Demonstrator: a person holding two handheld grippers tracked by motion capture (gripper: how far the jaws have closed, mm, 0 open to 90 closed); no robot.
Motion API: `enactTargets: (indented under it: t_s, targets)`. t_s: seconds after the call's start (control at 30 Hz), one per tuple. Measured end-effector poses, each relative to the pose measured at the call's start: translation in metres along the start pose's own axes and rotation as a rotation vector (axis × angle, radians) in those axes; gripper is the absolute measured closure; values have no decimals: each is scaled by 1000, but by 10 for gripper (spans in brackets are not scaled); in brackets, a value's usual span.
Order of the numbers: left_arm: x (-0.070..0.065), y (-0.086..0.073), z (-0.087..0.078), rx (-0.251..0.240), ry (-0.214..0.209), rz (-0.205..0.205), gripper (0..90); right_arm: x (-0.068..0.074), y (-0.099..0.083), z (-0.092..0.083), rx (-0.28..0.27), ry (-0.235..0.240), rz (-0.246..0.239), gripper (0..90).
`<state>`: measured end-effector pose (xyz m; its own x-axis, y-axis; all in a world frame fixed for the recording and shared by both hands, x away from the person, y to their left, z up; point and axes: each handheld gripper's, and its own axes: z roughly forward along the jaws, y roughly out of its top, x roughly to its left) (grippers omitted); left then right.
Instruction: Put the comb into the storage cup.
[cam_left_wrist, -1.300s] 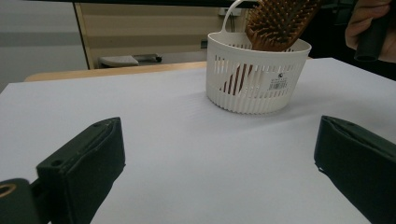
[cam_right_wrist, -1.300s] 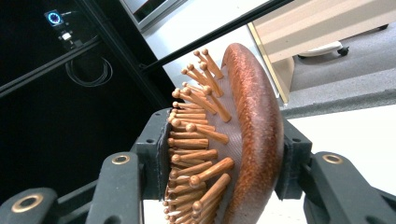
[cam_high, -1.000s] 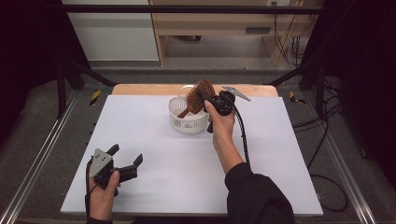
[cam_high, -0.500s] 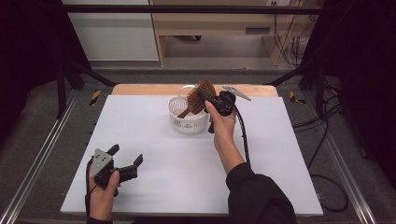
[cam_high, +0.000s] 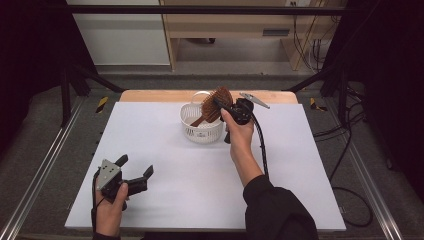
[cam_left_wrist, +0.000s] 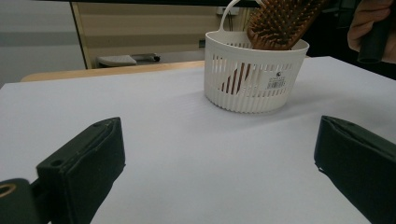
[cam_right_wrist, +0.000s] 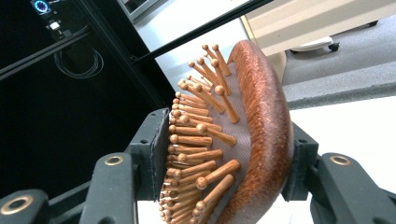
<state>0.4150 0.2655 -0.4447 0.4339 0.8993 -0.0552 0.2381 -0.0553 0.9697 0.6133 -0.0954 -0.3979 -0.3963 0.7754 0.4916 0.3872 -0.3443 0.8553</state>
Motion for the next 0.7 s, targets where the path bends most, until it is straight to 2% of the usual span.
enactTargets:
  t_s: [0.7]
  targets:
    - [1,0,0,-1,1,-2,18,-6,-2,-3,7,-9,15,431]
